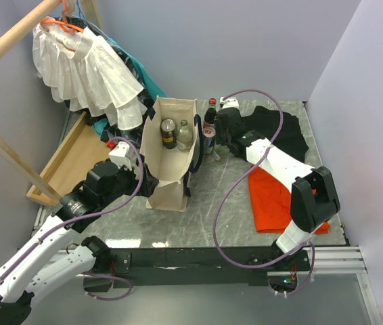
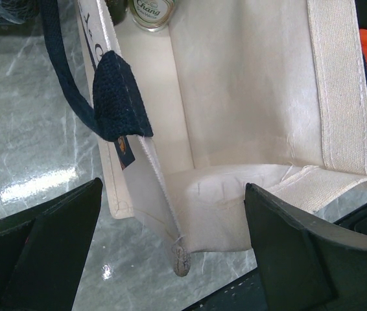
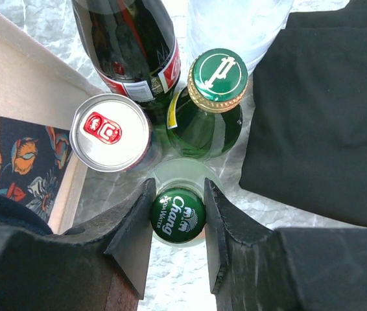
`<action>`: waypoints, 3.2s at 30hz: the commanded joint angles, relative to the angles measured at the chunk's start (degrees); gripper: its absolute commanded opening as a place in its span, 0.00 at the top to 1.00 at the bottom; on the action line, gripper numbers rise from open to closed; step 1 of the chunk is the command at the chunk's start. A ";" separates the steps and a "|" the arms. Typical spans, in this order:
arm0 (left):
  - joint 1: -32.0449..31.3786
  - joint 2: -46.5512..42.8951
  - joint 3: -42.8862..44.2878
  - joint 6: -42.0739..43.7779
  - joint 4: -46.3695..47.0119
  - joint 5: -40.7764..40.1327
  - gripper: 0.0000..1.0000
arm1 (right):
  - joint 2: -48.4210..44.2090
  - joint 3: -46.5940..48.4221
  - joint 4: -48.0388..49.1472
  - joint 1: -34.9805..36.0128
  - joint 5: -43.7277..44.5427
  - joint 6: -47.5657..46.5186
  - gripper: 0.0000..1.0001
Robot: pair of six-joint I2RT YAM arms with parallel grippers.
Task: Take the beverage out of the canvas bag
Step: Place the drink at the center of the board, then take out the drink from the canvas bag.
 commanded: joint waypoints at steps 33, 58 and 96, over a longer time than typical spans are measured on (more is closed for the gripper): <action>-0.76 0.07 0.34 -0.17 0.18 -0.70 0.04 | -4.72 -0.46 6.46 -0.56 0.31 1.78 0.41; -1.19 0.16 0.34 0.27 0.53 0.80 0.03 | -6.66 21.41 -10.13 10.95 0.66 -7.79 0.30; -3.22 -0.98 0.25 -0.26 0.27 -1.14 0.04 | 16.28 40.49 -21.48 14.47 -11.92 -6.22 0.32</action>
